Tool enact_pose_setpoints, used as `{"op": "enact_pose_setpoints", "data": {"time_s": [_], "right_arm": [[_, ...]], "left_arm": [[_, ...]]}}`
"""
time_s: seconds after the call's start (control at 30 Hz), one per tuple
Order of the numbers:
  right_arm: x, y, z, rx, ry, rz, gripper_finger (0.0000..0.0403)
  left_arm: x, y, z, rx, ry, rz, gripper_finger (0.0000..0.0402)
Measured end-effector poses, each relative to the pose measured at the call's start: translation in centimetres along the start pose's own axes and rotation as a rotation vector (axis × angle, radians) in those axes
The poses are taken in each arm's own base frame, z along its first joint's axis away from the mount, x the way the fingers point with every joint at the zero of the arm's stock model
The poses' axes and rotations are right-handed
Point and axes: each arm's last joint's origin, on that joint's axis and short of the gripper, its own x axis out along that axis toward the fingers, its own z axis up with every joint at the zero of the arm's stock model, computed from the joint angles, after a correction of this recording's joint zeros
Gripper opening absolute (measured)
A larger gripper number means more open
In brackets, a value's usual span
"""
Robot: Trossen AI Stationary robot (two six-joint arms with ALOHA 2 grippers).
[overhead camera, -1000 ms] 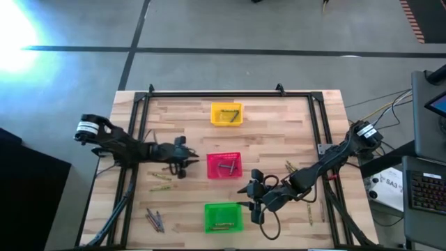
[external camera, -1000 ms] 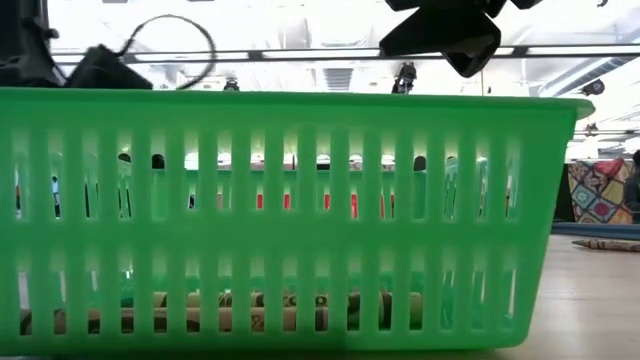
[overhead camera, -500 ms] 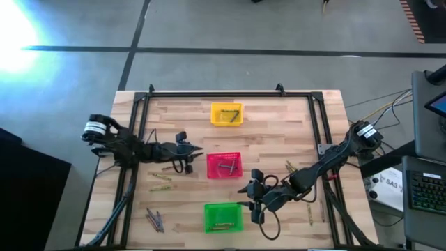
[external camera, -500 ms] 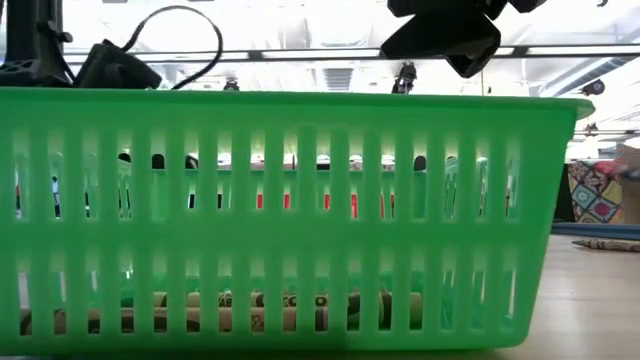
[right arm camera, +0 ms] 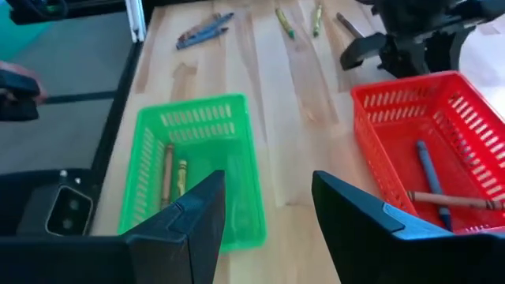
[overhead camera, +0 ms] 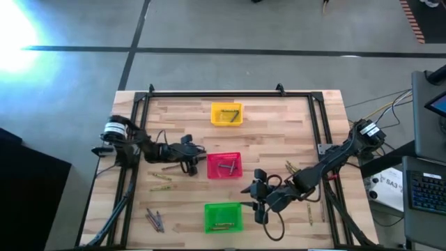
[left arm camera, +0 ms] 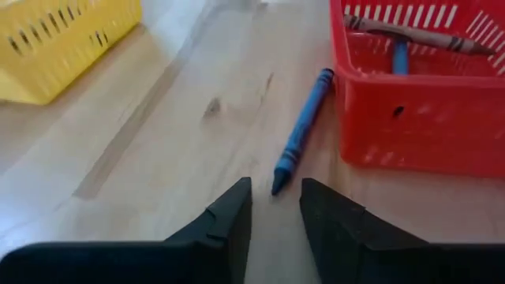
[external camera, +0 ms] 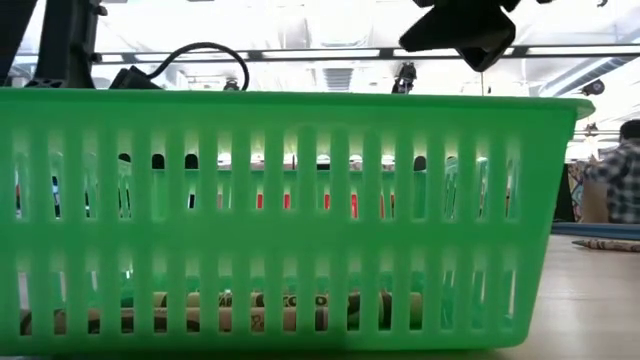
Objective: Sort crayons
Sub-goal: Put the blue crayon into the green bin
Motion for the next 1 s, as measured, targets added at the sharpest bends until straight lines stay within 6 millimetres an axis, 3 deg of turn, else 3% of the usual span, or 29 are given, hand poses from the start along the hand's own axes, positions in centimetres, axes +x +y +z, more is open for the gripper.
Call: {"op": "enact_pose_setpoints", "data": {"time_s": [0.23,0.37,0.5,0.9,1.0], "right_arm": [[0.0,0.0,0.0,0.000,-0.003,-0.002,0.0180],[-0.1,0.0,0.1,0.001,-0.005,-0.001,0.0180],[-0.1,0.0,0.1,0.000,-0.005,-0.001,0.0180],[-0.1,0.0,0.1,-0.009,-0.004,-0.001,0.0179],[-0.1,0.0,0.1,-0.009,-0.002,0.004,0.0175]], "left_arm": [[0.6,0.3,-0.8,0.030,0.000,0.042,0.0163],[0.9,0.4,-1.1,0.021,-0.013,0.013,0.0172],[1.1,0.3,-1.3,0.024,-0.045,-0.032,0.0146],[1.7,0.8,-1.5,0.015,-0.050,-0.048,0.0012],[1.5,0.8,-1.5,0.016,-0.048,-0.035,0.0007]]}}
